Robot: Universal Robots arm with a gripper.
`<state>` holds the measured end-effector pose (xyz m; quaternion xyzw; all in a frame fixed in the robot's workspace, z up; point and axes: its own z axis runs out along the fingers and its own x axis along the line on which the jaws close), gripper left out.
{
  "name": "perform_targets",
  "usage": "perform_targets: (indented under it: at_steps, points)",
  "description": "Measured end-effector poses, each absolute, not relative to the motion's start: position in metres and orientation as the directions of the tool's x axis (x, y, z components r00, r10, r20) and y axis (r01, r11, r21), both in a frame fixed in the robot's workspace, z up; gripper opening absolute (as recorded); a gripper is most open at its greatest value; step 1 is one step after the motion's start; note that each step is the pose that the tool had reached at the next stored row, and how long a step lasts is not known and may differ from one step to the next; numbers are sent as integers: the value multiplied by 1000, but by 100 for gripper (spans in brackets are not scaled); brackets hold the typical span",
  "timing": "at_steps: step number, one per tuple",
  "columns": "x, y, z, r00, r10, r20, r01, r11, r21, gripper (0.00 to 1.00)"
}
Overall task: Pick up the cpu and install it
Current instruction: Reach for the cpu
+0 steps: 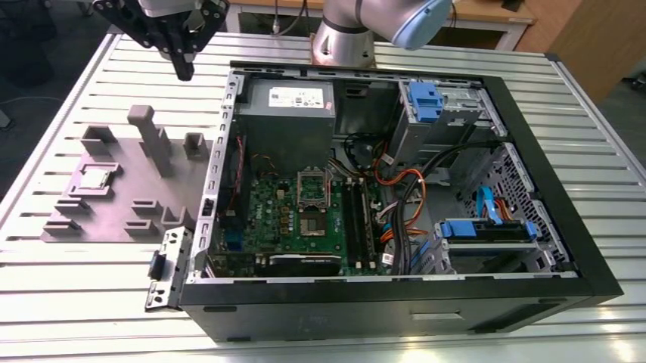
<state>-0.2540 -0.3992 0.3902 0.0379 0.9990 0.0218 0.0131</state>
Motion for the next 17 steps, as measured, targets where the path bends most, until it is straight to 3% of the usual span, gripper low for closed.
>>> perform_targets:
  at_steps: [17]
  points:
    - [-262, -399, 390, -997, 76, -24, 75, 996, 45, 11]
